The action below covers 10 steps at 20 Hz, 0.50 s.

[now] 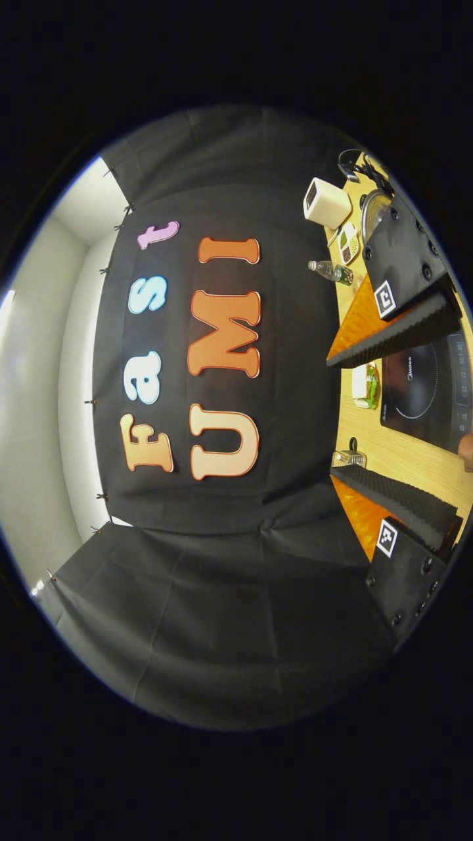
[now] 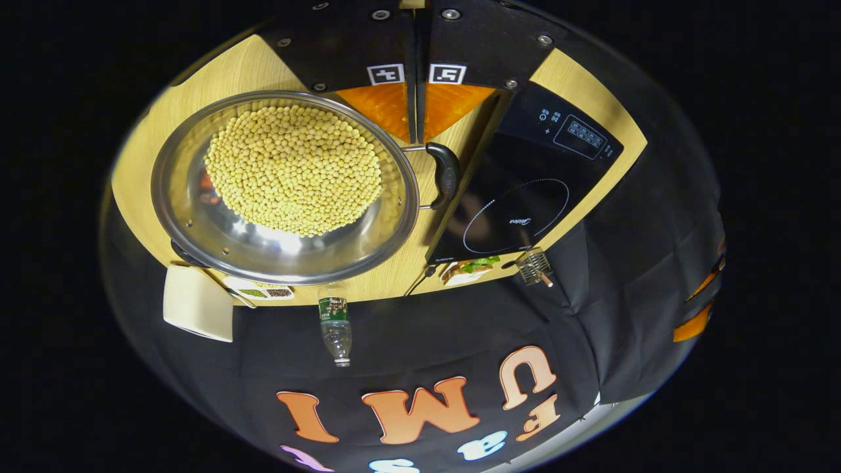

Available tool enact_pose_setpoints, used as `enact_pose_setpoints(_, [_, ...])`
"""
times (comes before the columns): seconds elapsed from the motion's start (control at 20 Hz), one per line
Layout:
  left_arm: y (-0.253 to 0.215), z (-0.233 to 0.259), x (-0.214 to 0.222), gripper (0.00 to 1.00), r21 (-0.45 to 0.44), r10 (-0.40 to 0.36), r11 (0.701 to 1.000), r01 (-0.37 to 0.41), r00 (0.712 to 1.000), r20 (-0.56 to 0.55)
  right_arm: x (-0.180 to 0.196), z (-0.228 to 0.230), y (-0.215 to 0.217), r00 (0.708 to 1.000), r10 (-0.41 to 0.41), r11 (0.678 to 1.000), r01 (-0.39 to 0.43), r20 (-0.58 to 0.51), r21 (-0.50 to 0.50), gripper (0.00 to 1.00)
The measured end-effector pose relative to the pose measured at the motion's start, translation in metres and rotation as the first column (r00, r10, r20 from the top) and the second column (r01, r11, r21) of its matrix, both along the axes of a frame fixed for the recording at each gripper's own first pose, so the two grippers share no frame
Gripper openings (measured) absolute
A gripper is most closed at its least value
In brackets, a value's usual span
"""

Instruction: First push the handle of the pot to place it horizontally, then grasp the pot with both hands and set it on the induction cooktop.

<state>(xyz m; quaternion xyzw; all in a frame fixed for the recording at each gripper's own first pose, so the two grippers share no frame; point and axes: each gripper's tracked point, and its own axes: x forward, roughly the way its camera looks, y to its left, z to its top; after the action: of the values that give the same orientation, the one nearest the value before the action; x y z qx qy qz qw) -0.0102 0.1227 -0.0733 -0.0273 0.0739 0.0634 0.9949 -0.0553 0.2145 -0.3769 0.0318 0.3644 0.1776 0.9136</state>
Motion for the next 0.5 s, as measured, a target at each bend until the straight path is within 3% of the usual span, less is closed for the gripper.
enact_pose_setpoints(0.5, [0.012,-0.008,0.005,0.95,-0.008,0.005,1.0,-0.005,1.0,-0.01,0.015,-0.007,0.019,0.999,-0.048,0.998,0.048,-0.016,0.027,0.0])
